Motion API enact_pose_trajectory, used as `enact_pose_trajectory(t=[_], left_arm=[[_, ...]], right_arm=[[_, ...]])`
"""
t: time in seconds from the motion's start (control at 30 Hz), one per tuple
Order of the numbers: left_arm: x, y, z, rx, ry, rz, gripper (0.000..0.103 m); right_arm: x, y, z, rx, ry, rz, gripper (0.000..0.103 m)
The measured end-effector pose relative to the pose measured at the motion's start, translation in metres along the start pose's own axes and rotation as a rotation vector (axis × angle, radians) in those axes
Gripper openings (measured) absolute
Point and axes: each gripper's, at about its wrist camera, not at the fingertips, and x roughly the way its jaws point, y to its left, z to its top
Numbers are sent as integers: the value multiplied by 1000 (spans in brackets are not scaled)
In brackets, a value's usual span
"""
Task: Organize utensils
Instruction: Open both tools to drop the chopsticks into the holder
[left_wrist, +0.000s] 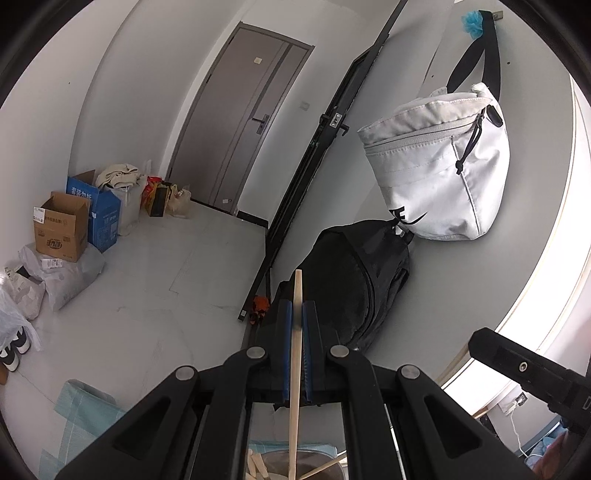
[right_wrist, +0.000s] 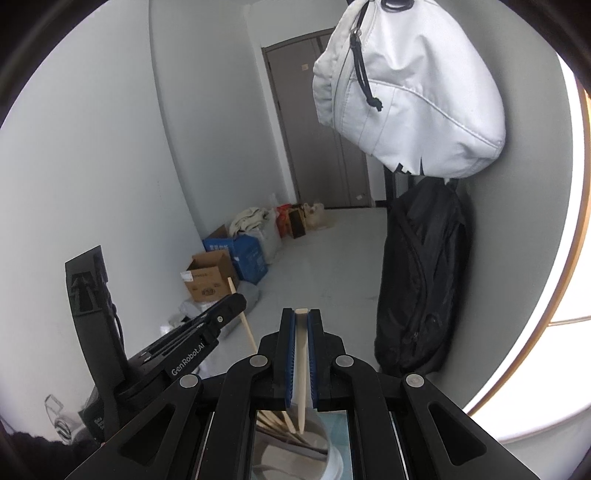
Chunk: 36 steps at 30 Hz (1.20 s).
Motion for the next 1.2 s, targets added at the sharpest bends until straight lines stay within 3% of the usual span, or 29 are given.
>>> enact_pose_trajectory(t=[0.23, 0.5, 0.77, 0.97, 1.07, 1.13, 1.2], left_arm=[[-10, -9, -12, 39, -62, -25, 2], [-16, -9, -21, 100, -54, -49, 2], [-15, -3, -29, 128, -2, -86, 2], [-19, 5, -26, 123, 96, -140, 2], [-18, 13, -17, 81, 164, -136, 15], [-22, 18, -13, 51, 185, -127, 37], [-30, 24, -9, 24, 177, -144, 38]], right_arm=[[28, -2, -10, -4, 60, 12, 6], [43, -2, -21, 3, 114, 31, 6], [52, 3, -29, 9, 141, 63, 7], [60, -2, -37, 100, 152, 137, 10], [58, -8, -43, 177, 143, 184, 13], [54, -11, -45, 225, 130, 217, 25], [48, -12, -48, 255, 118, 236, 35]])
